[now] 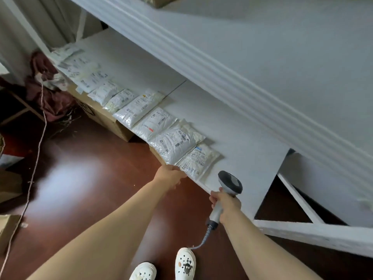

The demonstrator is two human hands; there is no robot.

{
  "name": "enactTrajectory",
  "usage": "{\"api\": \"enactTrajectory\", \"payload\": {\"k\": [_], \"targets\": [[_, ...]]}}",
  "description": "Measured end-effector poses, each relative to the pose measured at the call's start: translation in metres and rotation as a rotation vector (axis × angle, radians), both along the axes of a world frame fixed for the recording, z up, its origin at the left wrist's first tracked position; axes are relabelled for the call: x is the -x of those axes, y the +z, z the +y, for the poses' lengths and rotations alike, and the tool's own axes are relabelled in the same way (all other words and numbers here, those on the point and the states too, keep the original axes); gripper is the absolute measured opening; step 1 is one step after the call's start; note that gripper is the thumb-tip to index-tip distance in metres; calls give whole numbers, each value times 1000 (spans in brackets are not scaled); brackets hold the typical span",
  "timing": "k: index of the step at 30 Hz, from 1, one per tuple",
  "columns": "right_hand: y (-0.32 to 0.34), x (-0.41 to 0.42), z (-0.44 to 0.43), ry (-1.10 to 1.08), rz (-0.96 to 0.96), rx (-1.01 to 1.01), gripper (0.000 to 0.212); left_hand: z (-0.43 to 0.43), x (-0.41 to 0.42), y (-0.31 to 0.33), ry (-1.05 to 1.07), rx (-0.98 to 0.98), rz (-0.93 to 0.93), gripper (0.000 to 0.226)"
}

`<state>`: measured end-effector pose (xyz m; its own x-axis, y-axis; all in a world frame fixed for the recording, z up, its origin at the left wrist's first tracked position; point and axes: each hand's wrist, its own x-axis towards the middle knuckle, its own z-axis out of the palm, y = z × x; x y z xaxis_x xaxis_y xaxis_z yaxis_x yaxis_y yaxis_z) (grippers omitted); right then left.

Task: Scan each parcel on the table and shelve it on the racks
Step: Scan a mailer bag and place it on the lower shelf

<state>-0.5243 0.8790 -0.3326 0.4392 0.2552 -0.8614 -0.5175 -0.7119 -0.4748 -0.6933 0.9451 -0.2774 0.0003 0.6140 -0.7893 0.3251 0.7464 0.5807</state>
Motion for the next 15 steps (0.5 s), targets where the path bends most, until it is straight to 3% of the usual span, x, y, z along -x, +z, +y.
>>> {"api": "enactTrajectory", "payload": {"k": [7,10,12,15], "targets": [[86,3,-75,-55,-44,-159,22,-54,-44,75,-301,-88,-65,30],[120,1,-117,-169,-68,-208,21,-84,-62,104,-456,-118,-87,9],[142,-2,-148,-285,-55,-222,20,-106,-78,121,-565,-149,-94,26],[167,-13,-198,-434,-120,-248,19,-143,-109,145,-746,-183,-118,24]]}}
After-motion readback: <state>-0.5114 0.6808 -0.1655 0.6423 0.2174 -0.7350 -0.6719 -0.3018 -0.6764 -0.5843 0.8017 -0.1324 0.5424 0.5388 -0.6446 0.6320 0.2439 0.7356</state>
